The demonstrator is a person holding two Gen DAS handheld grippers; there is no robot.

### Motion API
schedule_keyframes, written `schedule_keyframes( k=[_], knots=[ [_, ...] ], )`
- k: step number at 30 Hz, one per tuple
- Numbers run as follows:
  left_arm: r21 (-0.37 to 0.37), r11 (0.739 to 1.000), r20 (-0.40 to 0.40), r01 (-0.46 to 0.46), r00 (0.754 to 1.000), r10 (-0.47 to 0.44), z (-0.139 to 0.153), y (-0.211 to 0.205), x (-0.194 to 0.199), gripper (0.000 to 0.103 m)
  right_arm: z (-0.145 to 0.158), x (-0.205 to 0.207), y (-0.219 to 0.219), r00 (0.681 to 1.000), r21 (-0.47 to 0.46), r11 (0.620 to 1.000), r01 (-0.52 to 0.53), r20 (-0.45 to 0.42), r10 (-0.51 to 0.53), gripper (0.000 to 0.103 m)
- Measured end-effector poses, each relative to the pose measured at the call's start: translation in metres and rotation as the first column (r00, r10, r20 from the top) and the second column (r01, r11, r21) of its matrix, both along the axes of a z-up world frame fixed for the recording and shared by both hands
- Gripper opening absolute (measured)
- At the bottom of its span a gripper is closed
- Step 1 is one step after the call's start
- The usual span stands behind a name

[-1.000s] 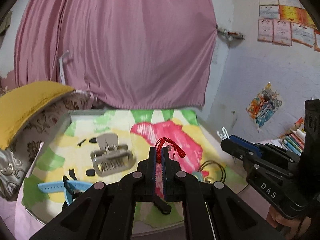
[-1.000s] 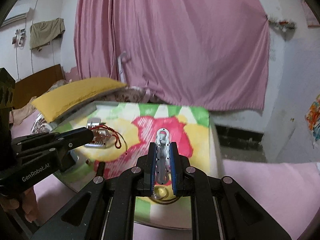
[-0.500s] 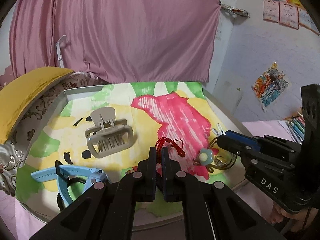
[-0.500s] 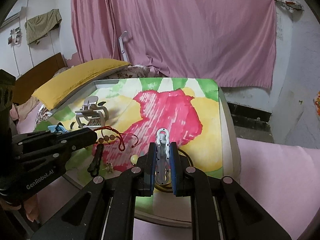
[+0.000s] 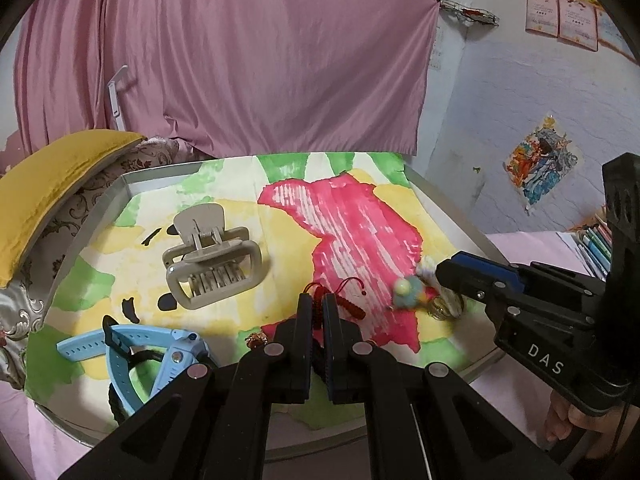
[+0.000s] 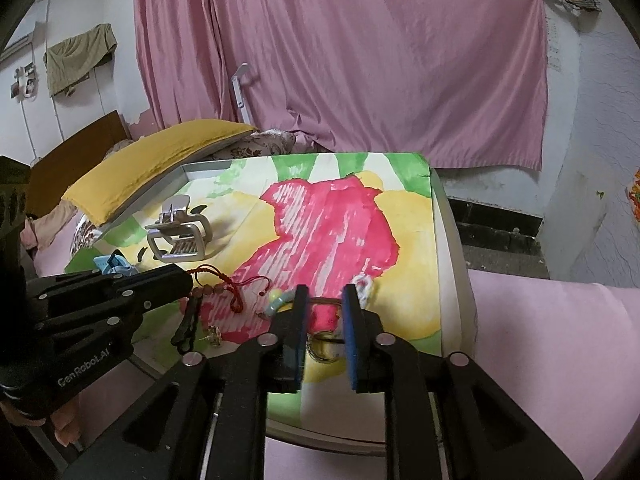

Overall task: Organize jewelry
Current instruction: 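Carry the red string into the tray with left tool while right tool carries bracelet, then open both tools over the tray and withdraw them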

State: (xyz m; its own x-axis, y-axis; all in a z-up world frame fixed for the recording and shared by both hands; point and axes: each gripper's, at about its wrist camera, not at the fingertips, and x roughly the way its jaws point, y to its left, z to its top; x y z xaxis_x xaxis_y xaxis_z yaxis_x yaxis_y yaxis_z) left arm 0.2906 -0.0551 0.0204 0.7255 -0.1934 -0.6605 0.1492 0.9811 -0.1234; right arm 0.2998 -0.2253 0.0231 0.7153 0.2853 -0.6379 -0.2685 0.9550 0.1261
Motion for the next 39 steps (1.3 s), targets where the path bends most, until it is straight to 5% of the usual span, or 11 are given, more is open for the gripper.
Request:
schedule_keyframes(
  k=[12,18,29,39],
  knots=[
    [-0.038,0.999,0.087,-0.021,0.996,0.024,0.013,0.007,-0.009,0.012,0.013,-0.015,-0.009,0.992,0.011,0.999,0.053,0.114,-0.054,0.034],
    [-0.089,0.994,0.154,-0.060,0.985,0.073,0.022,0.018,-0.015,0.037,0.021,-0.024,-0.016,0.981,0.035,0.997,0.076,0.176,-0.081,0.042],
    [-0.078,0.980,0.265,-0.182,0.944,0.196,0.032,0.032,-0.034,0.094,0.030,-0.043,-0.024,0.960,0.079,0.992,0.098,0.255,-0.115,0.082],
    [-0.061,0.970,0.300,-0.236,0.922,0.243,0.031,0.040,-0.053,0.102,0.035,-0.065,-0.025,0.931,0.085,0.990,0.110,0.341,-0.132,0.099]
  ],
)
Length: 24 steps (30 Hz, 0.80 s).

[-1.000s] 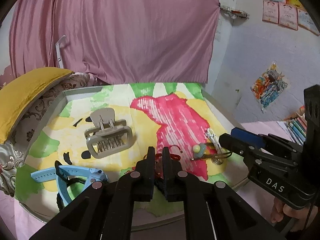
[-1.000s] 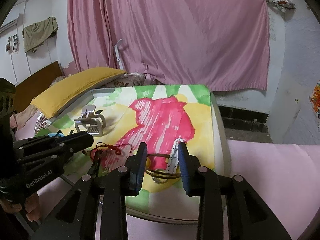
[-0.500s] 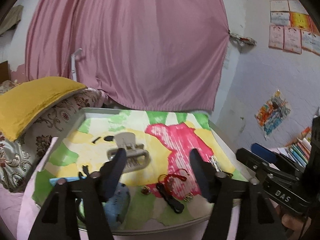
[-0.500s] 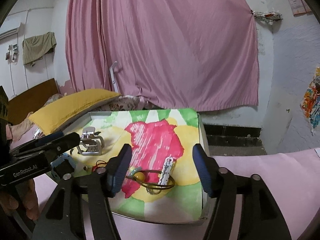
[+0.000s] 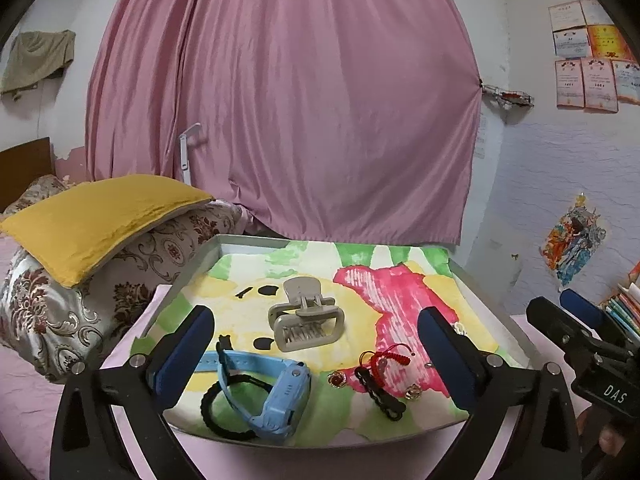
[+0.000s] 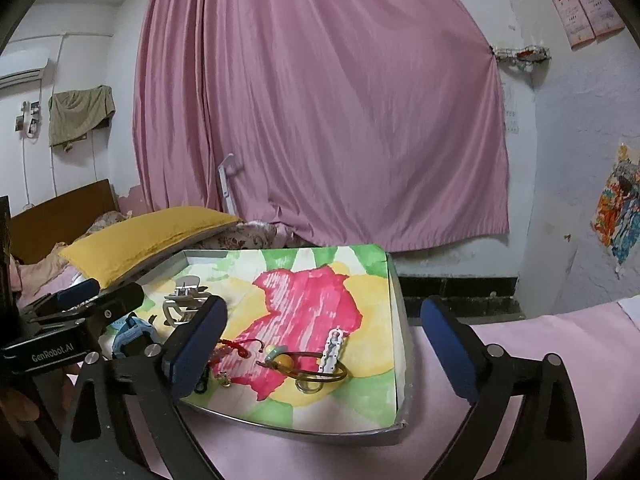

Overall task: Organize jewelry
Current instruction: 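Open both tools over the tray and withdraw them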

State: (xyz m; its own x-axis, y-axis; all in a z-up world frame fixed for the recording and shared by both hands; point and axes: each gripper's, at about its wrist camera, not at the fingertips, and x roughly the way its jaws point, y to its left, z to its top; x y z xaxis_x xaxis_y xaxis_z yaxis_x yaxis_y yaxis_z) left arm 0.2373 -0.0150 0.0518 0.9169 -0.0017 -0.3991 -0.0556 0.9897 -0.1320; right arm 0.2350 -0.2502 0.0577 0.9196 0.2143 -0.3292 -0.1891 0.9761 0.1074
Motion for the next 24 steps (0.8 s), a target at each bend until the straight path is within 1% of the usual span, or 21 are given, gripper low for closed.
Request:
schedule_keyframes(
  k=[5,12,15,24],
  knots=[
    [-0.001,1.000,0.042,-0.003,0.999,0.003,0.003,0.004,-0.014,0.102,0.003,-0.012,0.000,0.999,-0.005,1.000,0.001,0.033,0.000,0.100],
    [0.040,0.999,0.065,-0.029,0.998,0.026,0.008,0.005,-0.037,0.102,0.009,-0.030,0.001,0.997,-0.024,0.999,0.024,0.073,-0.022,0.100],
    [0.041,0.999,0.071,-0.030,0.997,0.027,0.011,0.007,-0.048,0.102,0.011,-0.043,0.001,0.997,-0.025,0.999,0.027,0.079,-0.025,0.100],
    [0.058,0.998,0.069,-0.027,0.997,0.023,0.017,0.011,-0.079,0.102,0.018,-0.080,-0.004,0.999,0.008,1.000,0.004,0.049,-0.005,0.100]
  ],
)
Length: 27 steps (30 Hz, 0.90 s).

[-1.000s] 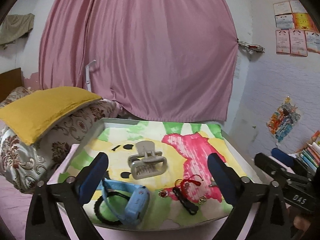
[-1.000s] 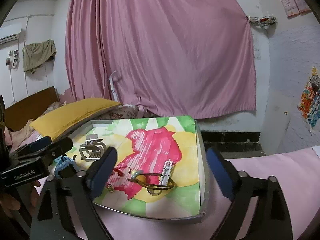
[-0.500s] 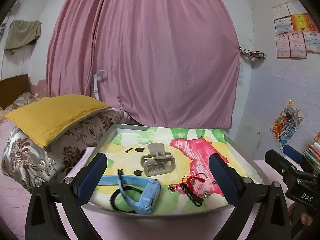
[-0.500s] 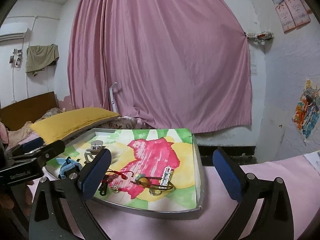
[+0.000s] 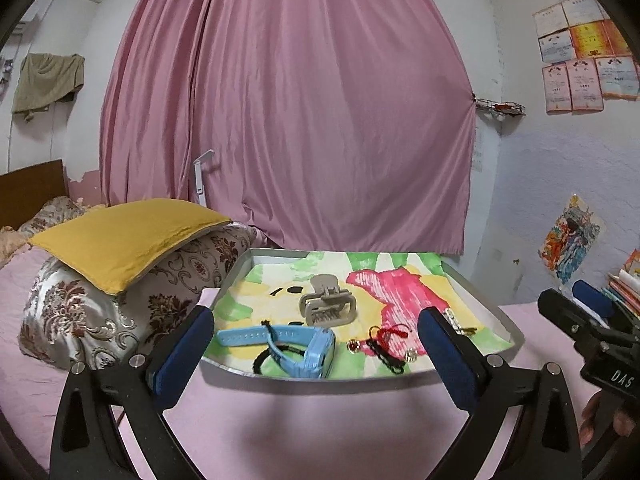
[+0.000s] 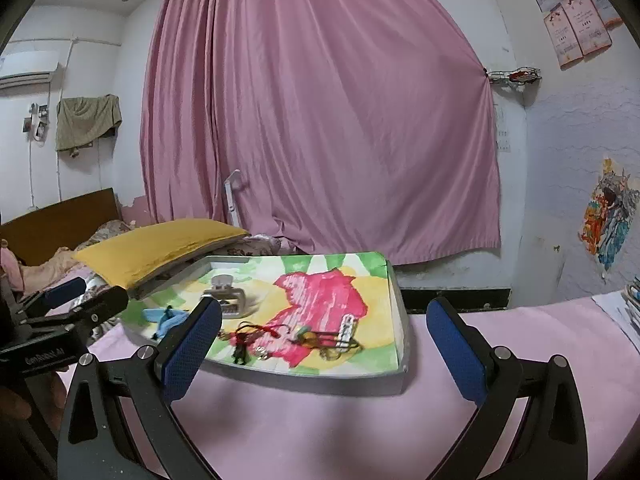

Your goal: Organize jewelry

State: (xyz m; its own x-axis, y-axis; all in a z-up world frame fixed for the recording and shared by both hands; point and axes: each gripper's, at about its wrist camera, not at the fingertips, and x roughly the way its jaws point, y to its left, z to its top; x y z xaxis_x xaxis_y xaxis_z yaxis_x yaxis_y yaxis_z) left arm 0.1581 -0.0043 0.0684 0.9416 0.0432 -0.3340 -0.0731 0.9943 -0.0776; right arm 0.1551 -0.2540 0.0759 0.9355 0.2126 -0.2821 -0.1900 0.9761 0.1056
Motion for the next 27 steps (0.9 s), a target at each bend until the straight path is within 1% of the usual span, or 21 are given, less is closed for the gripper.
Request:
schedule_keyframes(
  k=[6,10,16,19,23,27],
  knots=[
    [0.017,1.000,-0.005,0.000,1.000,0.000,-0.003,0.001,-0.022,0.102,-0.005,-0.023,0.002,1.000,0.001,1.000,-0.010,-0.015,0.010,0.101],
    [0.014,1.000,-0.015,0.000,1.000,0.000,-0.009,0.006,-0.038,0.102,-0.012,-0.039,0.002,1.000,0.005,1.000,-0.005,-0.025,0.005,0.101],
    [0.001,1.000,-0.032,-0.007,0.999,0.007,-0.020,0.014,-0.064,0.102,-0.022,-0.058,0.000,0.998,0.018,1.000,0.000,-0.062,0.001,0.101],
    [-0.013,1.000,-0.031,-0.008,0.999,0.007,-0.025,0.016,-0.075,0.102,-0.027,-0.066,0.002,0.998,0.016,1.000,0.002,-0.064,-0.001,0.101],
    [-0.014,1.000,-0.029,-0.017,0.999,0.016,-0.033,0.016,-0.083,0.102,-0.039,-0.078,0.002,0.998,0.015,1.000,0.021,-0.052,-0.020,0.101],
    [-0.009,0.999,-0.003,-0.034,0.999,0.034,-0.043,0.017,-0.090,0.102,-0.047,-0.085,0.003,0.999,0.014,0.999,0.036,-0.038,-0.036,0.101]
  ],
)
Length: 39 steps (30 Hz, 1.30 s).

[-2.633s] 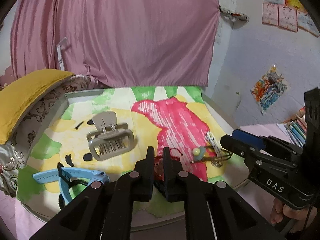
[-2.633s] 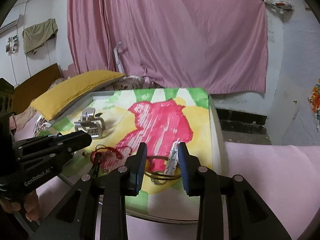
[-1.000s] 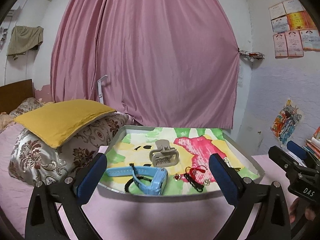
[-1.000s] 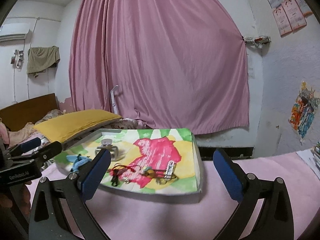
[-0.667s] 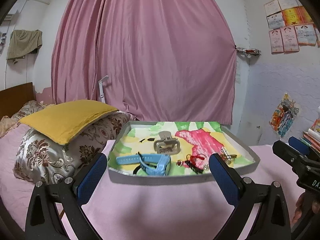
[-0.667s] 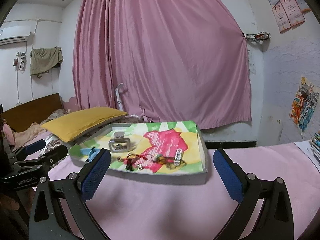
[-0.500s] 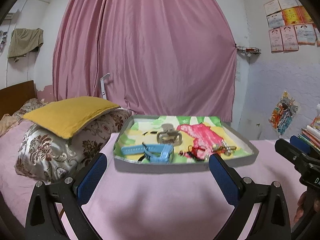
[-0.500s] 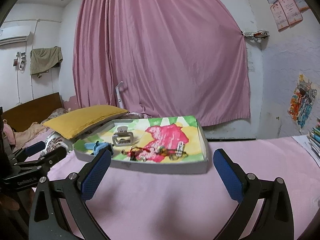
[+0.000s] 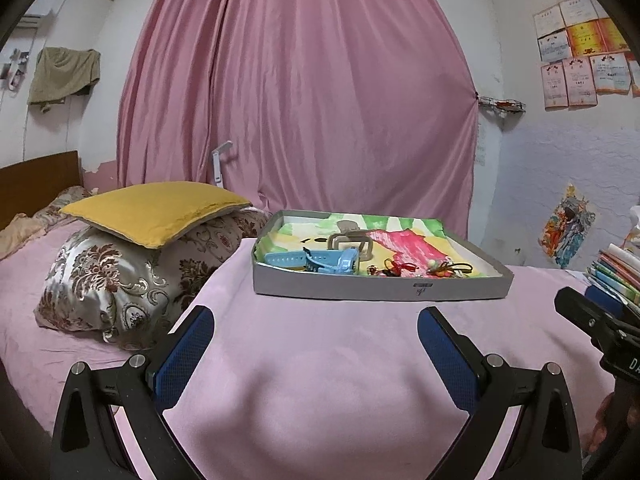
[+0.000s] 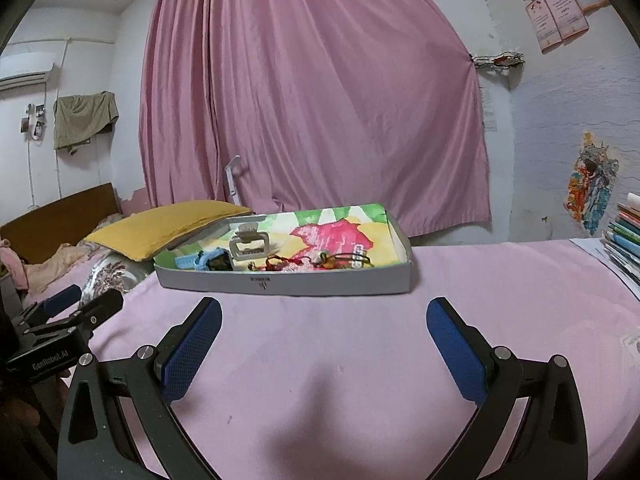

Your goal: Organize jewelry

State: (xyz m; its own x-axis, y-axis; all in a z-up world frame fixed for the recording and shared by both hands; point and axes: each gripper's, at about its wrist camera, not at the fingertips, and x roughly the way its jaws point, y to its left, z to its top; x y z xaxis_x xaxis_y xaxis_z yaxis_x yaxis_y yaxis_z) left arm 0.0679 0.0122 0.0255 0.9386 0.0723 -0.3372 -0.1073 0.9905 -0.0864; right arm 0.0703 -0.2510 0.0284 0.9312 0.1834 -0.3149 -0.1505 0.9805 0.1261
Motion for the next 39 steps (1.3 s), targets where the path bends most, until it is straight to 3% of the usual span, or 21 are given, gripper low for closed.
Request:
schedule_keyframes(
  k=[12,29,39],
  knots=[
    [-0.028,1.000,0.042,0.003,0.999,-0.002,-0.013,0.006,-0.004,0.102,-0.007,-0.008,0.005,0.999,-0.036,0.998,0.042,0.030,-0.041,0.101],
    [0.045,0.998,0.065,0.051,0.996,-0.054,-0.013,-0.005,-0.011,0.102,-0.016,-0.003,0.007,0.998,-0.029,0.999,0.041,0.038,-0.040,0.101],
    [0.040,0.998,0.058,0.050,0.997,-0.052,-0.014,-0.005,-0.009,0.102,-0.016,-0.005,0.007,0.999,-0.027,0.999,0.032,0.031,-0.031,0.101]
  ],
)
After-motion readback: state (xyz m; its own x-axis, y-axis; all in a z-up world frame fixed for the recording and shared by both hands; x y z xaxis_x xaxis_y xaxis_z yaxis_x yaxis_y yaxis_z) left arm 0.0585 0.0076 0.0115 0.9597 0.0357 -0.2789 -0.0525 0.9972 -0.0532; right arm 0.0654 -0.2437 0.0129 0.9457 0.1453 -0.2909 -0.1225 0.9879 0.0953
